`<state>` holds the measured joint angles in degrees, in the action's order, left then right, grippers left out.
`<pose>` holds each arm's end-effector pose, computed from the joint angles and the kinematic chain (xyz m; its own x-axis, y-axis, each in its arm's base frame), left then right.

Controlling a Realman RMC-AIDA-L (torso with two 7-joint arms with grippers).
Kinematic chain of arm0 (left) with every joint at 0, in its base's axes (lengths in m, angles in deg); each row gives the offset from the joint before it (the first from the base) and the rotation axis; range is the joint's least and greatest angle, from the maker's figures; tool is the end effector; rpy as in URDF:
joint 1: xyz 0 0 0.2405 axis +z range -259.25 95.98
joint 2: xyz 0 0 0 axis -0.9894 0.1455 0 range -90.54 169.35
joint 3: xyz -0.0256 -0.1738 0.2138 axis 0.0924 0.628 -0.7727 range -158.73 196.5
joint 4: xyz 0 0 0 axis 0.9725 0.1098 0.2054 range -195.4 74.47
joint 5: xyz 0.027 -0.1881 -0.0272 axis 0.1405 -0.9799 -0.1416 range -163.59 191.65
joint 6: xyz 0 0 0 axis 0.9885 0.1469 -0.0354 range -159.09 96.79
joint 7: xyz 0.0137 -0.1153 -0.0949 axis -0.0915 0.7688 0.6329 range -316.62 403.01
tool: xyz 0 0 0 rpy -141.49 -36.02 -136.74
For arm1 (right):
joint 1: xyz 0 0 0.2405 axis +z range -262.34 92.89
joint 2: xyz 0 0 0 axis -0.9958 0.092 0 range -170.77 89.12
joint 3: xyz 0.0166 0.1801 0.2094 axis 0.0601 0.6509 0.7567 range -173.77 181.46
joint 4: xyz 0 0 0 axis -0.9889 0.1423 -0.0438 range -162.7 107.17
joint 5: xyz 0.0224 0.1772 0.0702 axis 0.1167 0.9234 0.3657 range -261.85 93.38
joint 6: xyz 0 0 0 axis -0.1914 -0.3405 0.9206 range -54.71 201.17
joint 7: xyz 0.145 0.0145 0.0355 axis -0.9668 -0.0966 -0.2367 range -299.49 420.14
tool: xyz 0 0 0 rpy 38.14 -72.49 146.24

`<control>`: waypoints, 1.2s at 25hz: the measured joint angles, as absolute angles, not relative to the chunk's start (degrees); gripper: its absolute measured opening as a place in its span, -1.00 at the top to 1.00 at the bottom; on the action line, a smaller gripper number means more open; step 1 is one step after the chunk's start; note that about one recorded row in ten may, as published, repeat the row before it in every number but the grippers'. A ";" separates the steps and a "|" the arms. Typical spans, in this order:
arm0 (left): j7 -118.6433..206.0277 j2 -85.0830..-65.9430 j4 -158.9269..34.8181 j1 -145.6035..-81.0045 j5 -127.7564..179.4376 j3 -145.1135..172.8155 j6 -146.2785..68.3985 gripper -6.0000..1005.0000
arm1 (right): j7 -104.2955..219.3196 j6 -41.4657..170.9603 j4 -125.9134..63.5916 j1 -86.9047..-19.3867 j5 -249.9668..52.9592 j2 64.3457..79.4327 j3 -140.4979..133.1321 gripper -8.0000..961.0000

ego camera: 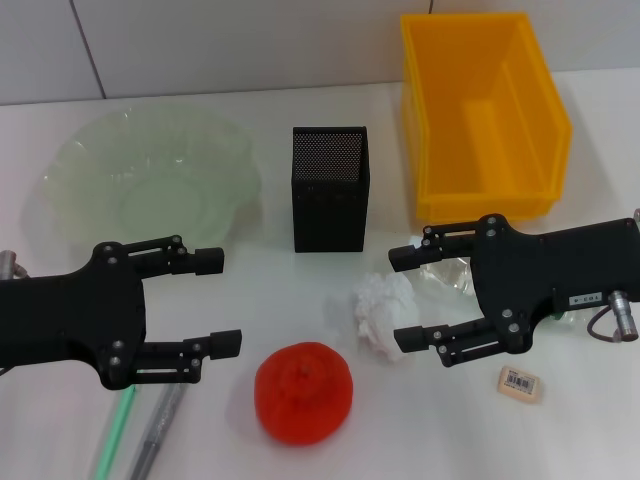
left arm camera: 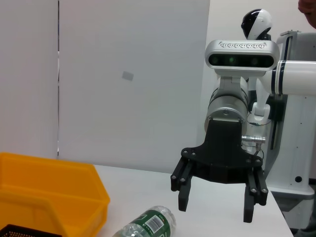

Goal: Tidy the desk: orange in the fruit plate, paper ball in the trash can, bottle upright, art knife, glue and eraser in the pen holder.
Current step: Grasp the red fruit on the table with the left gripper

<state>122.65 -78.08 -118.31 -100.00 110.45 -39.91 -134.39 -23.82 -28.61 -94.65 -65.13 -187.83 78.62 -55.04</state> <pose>-0.2320 0.2686 0.0149 0.8323 0.0959 0.5460 0.1477 -0.9877 -0.0517 0.2172 0.2780 0.0121 0.9009 -0.0599 -0.4299 -0.1048 -0.9911 -0.0815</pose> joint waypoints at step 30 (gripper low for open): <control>122.65 -79.09 -117.95 -100.85 112.28 -44.79 -129.93 -0.52 | -23.98 -28.63 -95.36 -66.72 -188.07 78.46 -54.39 -0.60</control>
